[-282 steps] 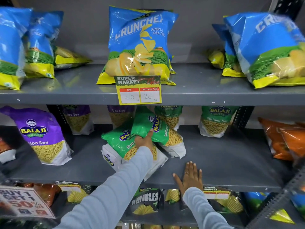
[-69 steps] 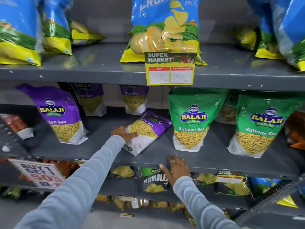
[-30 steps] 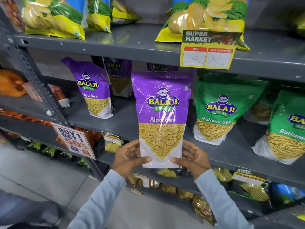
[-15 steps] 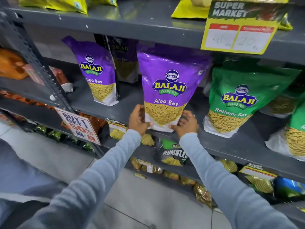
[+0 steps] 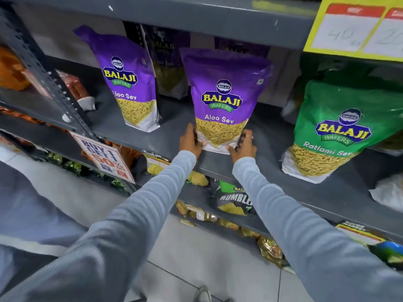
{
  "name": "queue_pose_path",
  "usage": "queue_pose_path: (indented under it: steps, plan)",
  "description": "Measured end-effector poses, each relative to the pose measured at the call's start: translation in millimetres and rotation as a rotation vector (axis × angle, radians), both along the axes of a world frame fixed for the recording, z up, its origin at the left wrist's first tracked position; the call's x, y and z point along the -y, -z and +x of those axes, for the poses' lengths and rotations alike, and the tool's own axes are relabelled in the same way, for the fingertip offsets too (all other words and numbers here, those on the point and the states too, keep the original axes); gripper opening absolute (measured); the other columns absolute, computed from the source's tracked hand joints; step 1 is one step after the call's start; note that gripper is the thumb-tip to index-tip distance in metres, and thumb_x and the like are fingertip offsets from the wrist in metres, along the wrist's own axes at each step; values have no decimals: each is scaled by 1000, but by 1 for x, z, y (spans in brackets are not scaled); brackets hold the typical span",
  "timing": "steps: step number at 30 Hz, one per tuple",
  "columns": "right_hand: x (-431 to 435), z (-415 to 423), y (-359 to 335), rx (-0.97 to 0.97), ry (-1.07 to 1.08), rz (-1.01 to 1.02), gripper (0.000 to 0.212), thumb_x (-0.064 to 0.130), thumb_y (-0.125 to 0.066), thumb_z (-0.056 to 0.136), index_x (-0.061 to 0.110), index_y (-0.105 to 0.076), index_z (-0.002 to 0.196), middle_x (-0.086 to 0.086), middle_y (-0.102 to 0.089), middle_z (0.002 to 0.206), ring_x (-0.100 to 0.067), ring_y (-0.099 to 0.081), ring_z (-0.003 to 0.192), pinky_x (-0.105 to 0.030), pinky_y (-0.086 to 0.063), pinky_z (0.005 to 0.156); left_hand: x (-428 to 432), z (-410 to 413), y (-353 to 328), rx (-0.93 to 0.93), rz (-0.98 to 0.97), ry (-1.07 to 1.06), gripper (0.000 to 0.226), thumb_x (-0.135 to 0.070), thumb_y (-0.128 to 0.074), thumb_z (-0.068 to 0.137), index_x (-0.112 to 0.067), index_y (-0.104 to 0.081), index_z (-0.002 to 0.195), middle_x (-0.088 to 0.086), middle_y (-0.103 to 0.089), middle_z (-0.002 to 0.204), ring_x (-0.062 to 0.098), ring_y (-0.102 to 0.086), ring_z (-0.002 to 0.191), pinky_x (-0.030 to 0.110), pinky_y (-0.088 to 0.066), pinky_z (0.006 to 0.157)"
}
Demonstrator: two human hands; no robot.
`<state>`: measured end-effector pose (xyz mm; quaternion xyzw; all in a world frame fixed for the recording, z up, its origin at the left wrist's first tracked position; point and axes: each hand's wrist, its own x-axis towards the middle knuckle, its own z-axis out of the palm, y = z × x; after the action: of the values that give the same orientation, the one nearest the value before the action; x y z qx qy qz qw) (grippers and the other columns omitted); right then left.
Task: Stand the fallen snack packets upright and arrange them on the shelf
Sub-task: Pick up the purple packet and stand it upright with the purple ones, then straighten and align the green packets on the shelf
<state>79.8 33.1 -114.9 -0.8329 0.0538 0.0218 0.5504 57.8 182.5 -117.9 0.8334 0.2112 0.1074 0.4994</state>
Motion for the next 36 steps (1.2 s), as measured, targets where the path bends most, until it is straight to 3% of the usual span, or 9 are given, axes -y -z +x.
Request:
queue_pose_path:
  steps: [6,13,16,19,24,29,33,35,36]
  plan:
    - [-10,3,6,-28,15,-19,55,10,-63,78,29,-36,121,-19,-62,115,-34,-61,106,-45,-48,96,-2,8,16,39,-20,-49,40,-4,-67,79,-11,-43,111,20,-65,112,36,-63,100,43,-51,95]
    - [-11,1,27,30,18,48,55,15,-64,73,38,-36,114,-17,-66,114,-36,-63,105,-54,-48,96,-7,5,15,85,-172,-39,48,11,-60,80,-14,-42,116,11,-62,113,25,-62,94,31,-51,87]
    - [-9,-4,27,60,6,62,54,12,-68,72,37,-39,111,-13,-67,115,-32,-64,105,-51,-49,95,-9,1,14,73,-177,-12,54,11,-60,78,-18,-41,119,5,-62,110,27,-64,100,36,-51,95]
    - [-6,-6,29,92,-12,96,54,7,-68,72,34,-42,111,-11,-67,117,-29,-64,106,-49,-49,97,-13,1,18,36,-108,33,52,5,-62,79,-19,-43,122,13,-65,119,32,-63,108,43,-50,100]
    - [-5,-5,32,92,-17,132,53,4,-68,75,24,-44,117,-11,-65,120,-26,-63,108,-45,-50,98,-12,0,13,10,-58,42,45,4,-63,81,-10,-49,122,16,-64,122,30,-62,108,28,-41,91]
    - [-2,-10,25,64,-24,182,52,0,-69,74,14,-44,118,-13,-63,121,-27,-62,108,-39,-49,98,-12,-2,12,19,-87,47,47,8,-64,79,-7,-49,121,17,-65,122,30,-63,109,27,-43,91]
    - [18,-28,17,62,-88,205,62,2,-74,70,11,-43,124,-4,-53,123,-15,-52,115,-30,-41,101,1,-17,11,98,-265,15,64,16,-59,79,-8,-39,134,15,-59,128,23,-58,115,26,-43,95]
    - [41,-44,20,69,-34,242,53,2,-75,70,9,-52,117,-3,-56,117,-13,-56,107,-28,-44,97,16,-33,13,169,-313,-98,75,15,-58,80,-13,-28,142,10,-51,134,21,-51,121,27,-41,99]
    - [56,-55,23,78,25,262,40,2,-75,70,11,-58,106,-4,-63,108,-10,-61,98,-25,-47,93,25,-43,16,228,-242,-150,76,12,-59,80,-14,-28,143,9,-48,138,24,-48,125,32,-41,103]
